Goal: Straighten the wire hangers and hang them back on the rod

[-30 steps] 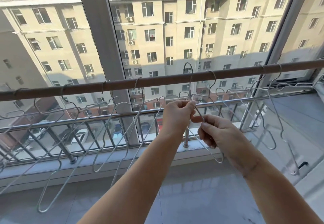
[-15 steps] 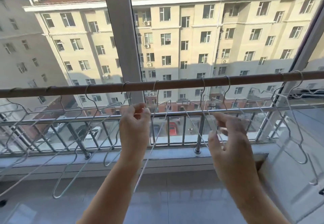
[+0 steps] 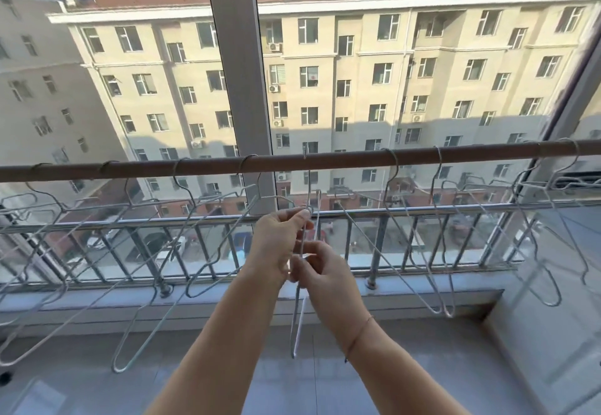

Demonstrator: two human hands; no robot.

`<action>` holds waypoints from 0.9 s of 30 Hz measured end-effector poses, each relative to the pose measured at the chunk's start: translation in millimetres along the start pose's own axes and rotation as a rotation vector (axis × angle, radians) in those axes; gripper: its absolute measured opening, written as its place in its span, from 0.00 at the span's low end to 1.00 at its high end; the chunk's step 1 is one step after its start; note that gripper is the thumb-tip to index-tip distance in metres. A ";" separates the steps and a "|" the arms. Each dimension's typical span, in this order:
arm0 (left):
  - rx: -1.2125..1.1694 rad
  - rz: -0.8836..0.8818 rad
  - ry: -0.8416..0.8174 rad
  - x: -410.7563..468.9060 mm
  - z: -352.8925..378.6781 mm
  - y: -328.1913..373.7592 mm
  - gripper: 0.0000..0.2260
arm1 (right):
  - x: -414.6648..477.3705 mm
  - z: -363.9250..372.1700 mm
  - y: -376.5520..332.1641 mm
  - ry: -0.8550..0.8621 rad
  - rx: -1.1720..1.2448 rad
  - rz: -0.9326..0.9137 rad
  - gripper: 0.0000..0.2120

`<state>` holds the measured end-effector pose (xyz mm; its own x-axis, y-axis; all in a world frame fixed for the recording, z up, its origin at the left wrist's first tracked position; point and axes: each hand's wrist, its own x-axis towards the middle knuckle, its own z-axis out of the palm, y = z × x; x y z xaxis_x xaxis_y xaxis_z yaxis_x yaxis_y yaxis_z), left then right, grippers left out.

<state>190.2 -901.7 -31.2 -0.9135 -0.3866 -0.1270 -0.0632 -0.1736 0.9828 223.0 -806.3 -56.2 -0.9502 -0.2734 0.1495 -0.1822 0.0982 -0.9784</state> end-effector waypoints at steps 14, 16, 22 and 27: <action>0.197 -0.098 -0.127 4.3 -7.7 -55.8 0.05 | 4.2 -48.0 51.3 0.013 -0.168 0.073 0.04; 0.300 -0.111 -0.151 -0.4 -24.5 -76.0 0.06 | 0.5 -52.5 63.5 0.015 -0.266 0.081 0.07; 0.576 -0.061 -0.321 -8.6 -53.2 -101.5 0.06 | -7.9 -55.5 77.7 -0.134 -0.521 0.021 0.21; 0.615 -0.006 -0.446 -17.0 -50.9 -100.6 0.07 | -18.7 -62.4 87.4 -0.306 -0.704 0.120 0.19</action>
<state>232.6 -923.7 -134.7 -0.9800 0.0382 -0.1951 -0.1624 0.4121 0.8966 209.1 -733.0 -135.5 -0.8801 -0.4644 -0.0986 -0.2971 0.7008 -0.6486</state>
